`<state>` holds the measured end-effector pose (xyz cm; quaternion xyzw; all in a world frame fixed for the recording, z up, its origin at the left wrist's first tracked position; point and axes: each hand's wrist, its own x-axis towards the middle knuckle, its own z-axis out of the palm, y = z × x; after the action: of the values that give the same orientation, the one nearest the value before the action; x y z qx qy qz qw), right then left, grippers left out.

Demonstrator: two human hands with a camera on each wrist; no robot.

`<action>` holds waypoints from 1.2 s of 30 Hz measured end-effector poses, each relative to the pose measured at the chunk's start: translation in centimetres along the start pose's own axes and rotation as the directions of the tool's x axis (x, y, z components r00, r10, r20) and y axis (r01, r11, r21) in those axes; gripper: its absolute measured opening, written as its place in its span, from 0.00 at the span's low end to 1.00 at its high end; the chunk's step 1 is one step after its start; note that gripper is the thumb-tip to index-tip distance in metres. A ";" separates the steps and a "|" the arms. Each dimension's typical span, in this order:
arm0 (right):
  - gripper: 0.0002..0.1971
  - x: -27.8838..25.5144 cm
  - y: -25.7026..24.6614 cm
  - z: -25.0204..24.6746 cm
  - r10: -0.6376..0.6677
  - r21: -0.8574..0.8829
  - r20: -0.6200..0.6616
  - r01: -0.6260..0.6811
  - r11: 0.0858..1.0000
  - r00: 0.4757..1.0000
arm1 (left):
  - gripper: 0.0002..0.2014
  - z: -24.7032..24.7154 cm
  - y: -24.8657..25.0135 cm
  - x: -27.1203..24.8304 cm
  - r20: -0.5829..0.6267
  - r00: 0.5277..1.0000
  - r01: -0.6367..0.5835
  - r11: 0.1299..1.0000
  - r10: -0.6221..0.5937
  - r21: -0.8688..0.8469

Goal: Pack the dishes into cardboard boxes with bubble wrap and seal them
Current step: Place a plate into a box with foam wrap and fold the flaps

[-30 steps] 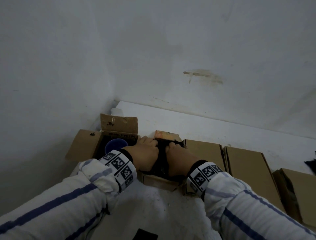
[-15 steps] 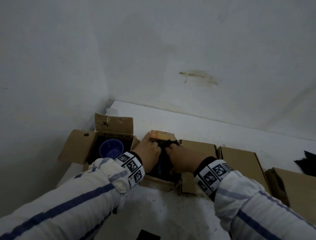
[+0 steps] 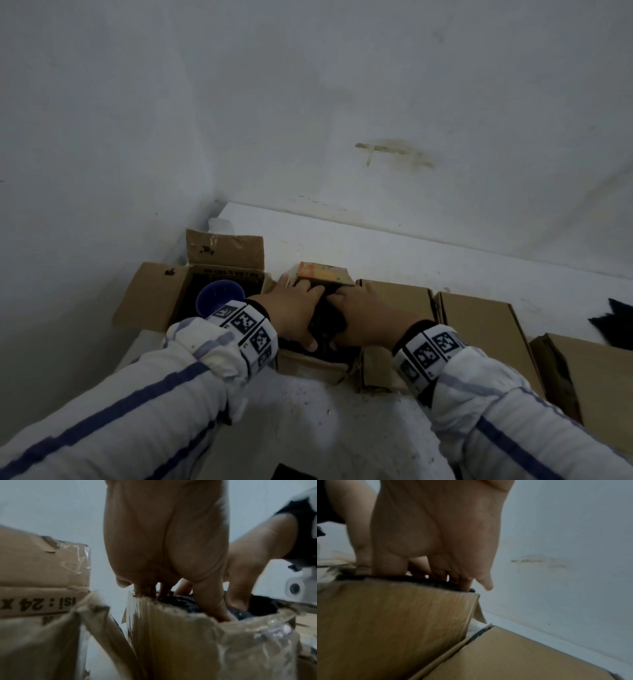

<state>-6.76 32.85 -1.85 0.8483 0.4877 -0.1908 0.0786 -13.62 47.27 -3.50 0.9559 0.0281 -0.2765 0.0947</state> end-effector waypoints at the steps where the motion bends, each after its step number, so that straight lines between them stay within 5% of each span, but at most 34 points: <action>1: 0.38 -0.2 0.3 -0.3 0.007 0.047 -0.019 -0.006 0.999 1.000 | 0.50 0.1 0.0 0.2 -0.010 1.000 0.004 1.000 -0.004 0.006; 6: 0.47 0.2 0.0 0.2 0.027 -0.073 0.053 -0.023 0.997 0.998 | 0.50 0.3 0.3 0.0 -0.031 1.000 -0.001 0.997 0.004 0.076; 11: 0.36 1.7 -1.1 0.7 0.051 -0.108 0.042 -0.046 0.993 0.998 | 0.53 -0.1 0.7 -0.1 -0.062 0.998 -0.018 0.987 0.029 0.162; 16: 0.38 1.1 -0.5 -0.1 0.006 -0.028 0.102 -0.003 1.000 0.995 | 0.50 -0.6 1.3 -0.3 -0.014 1.000 -0.001 0.984 0.004 0.180; 19: 0.24 0.2 0.7 -1.5 0.016 0.050 0.056 -0.019 0.999 0.998 | 0.48 -0.9 1.6 -0.4 0.031 0.999 0.011 0.987 -0.017 0.159; 24: 0.15 0.3 -0.3 -0.3 0.052 -0.155 0.027 -0.047 0.987 0.998 | 0.49 -0.6 1.3 0.0 0.033 0.999 0.016 0.989 -0.021 0.148; 28: 0.16 0.1 -0.8 0.8 0.019 -0.148 -0.058 -0.028 0.989 0.998 | 0.53 -0.3 1.1 0.2 0.007 1.000 -0.012 0.979 0.011 0.203; 33: 0.21 -1.5 0.2 0.1 0.087 0.008 0.015 -0.087 0.996 0.996 | 0.53 -0.2 1.2 0.1 -0.001 1.000 -0.012 0.978 0.013 0.206; 36: 0.24 -1.8 0.0 0.0 0.116 -0.075 0.023 -0.114 0.991 0.993 | 0.52 -0.3 1.5 -0.4 0.009 1.000 0.009 0.982 -0.011 0.189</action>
<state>-7.54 31.38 -1.11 0.8688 0.4436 -0.1794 0.1271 -13.60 45.87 -2.78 0.9590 0.0061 -0.2833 0.0023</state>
